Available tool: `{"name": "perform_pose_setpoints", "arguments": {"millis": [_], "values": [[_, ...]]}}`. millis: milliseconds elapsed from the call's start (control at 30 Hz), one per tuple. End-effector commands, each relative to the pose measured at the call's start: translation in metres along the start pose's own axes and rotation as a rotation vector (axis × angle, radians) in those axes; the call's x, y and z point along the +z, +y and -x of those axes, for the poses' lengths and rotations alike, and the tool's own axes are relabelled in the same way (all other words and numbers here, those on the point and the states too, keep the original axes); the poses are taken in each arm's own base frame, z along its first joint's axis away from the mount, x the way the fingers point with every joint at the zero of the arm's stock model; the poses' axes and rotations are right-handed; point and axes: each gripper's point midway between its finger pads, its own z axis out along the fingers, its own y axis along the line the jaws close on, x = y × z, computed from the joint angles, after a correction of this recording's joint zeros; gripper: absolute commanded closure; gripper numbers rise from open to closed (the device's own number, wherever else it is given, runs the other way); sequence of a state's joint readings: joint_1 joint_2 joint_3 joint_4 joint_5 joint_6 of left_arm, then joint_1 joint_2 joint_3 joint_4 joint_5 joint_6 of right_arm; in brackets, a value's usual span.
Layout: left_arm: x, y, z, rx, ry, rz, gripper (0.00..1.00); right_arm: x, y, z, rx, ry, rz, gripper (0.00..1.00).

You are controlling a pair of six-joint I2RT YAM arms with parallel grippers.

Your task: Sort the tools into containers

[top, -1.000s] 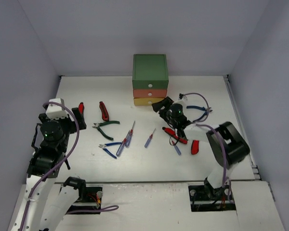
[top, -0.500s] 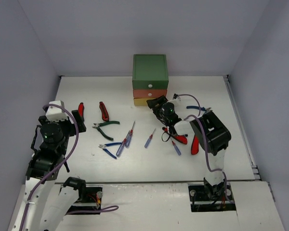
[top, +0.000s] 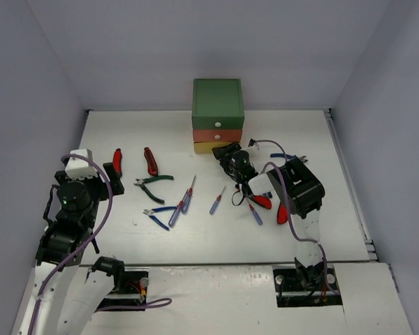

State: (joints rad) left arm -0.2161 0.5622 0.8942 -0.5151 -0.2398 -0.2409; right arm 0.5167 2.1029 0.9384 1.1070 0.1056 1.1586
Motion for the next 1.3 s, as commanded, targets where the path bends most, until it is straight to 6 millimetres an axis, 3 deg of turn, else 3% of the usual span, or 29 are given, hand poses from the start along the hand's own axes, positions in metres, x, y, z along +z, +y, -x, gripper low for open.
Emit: {"name": "perform_pose_setpoints", "arguments": {"millis": [0,567,867,1267], "values": [[-0.002,-0.003,0.011,-0.021,-0.035,-0.011,0.12,0.008,0.046,0.030,0.055,-0.091,0.144,0.55],[-0.005,-0.003,0.005,-0.020,-0.028,-0.018,0.12,0.021,0.062,0.031,0.040,-0.062,0.221,0.58],[-0.004,-0.003,0.003,-0.018,-0.022,-0.017,0.12,0.025,0.053,0.027,0.038,-0.050,0.209,0.62],[-0.003,-0.004,0.002,-0.020,-0.018,-0.018,0.12,0.019,0.051,0.032,0.040,-0.064,0.215,0.91]]}}
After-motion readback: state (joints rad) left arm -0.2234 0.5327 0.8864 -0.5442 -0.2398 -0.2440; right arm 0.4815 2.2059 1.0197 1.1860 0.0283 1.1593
